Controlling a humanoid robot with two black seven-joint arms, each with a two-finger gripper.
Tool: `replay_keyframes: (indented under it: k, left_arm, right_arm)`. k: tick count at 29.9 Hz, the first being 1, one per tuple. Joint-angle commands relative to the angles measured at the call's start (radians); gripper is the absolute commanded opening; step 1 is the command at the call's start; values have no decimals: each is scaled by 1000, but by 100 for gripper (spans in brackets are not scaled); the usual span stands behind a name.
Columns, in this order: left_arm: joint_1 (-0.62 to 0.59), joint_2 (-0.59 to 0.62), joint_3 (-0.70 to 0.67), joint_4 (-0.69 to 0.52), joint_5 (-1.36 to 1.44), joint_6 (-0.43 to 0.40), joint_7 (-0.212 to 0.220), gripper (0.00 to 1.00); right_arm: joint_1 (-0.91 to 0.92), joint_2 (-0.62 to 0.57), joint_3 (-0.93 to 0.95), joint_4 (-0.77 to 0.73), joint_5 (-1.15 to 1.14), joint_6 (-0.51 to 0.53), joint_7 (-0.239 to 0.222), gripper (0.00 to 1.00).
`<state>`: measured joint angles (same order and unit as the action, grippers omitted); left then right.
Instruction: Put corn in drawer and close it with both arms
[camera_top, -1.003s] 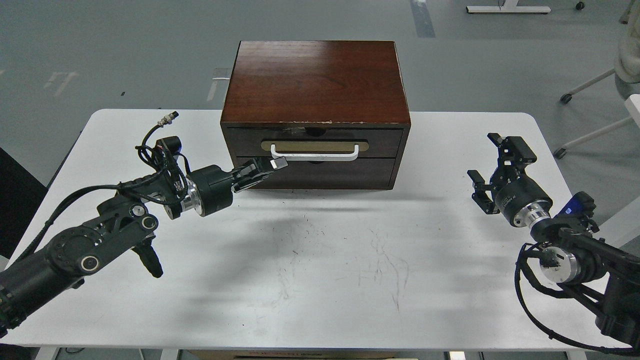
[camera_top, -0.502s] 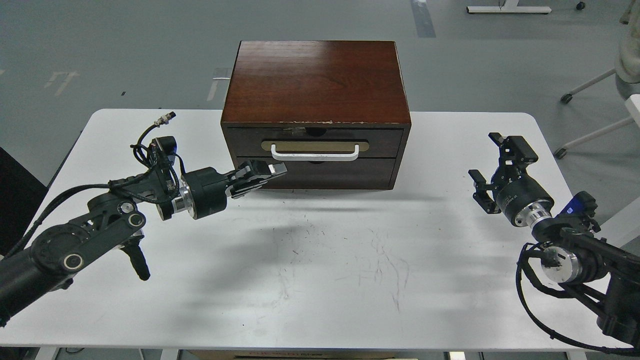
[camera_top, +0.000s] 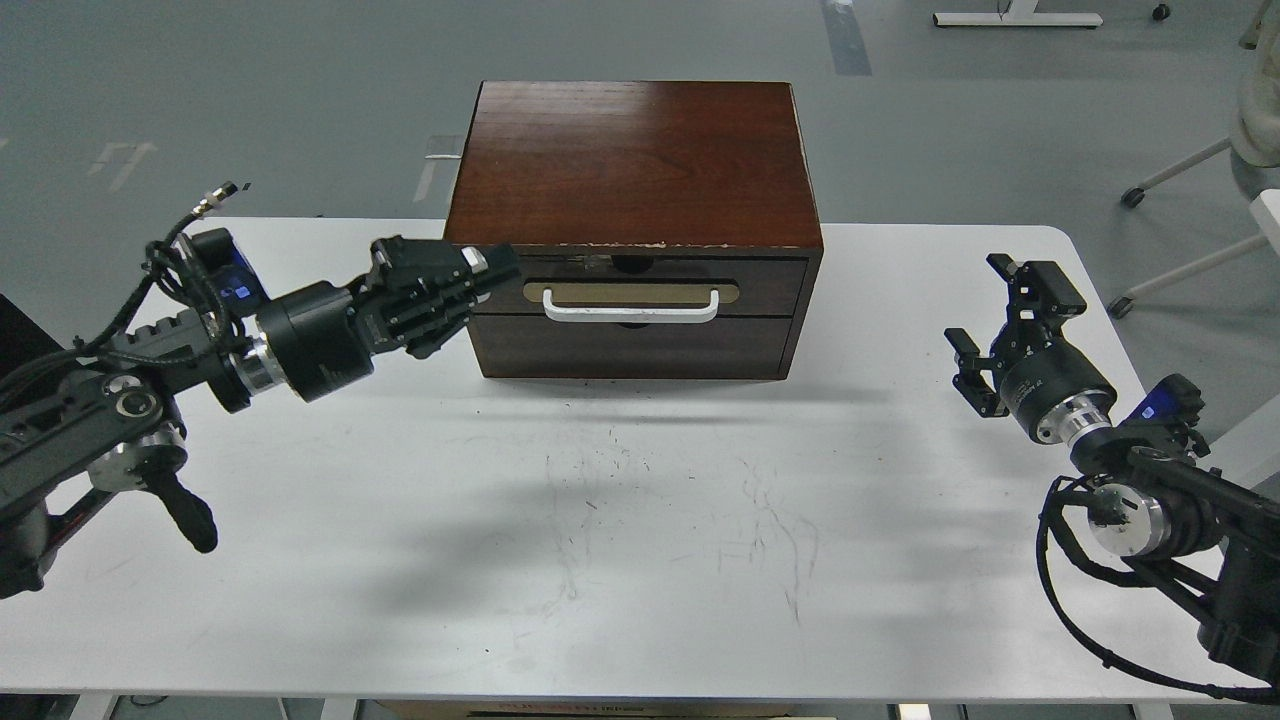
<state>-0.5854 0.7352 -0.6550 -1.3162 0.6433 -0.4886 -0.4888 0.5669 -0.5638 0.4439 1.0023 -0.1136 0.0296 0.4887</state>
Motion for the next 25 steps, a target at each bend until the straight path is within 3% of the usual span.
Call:
replay_keyframes:
  k: [1,11,25]
  left_arm:
    - [1,0,-25,44,-108,0,0,100]
    - [99,-25,-20,216,-203,47,0,100]
    - [213,-63,-23,226,-313,13,0,100]
  right_arm:
    - [18,10,6,-5,0,-5,0,100]
    - [18,25,4,-8,0,-7,0,100]
    - [7,50,-4,6,0,-5,0,100]
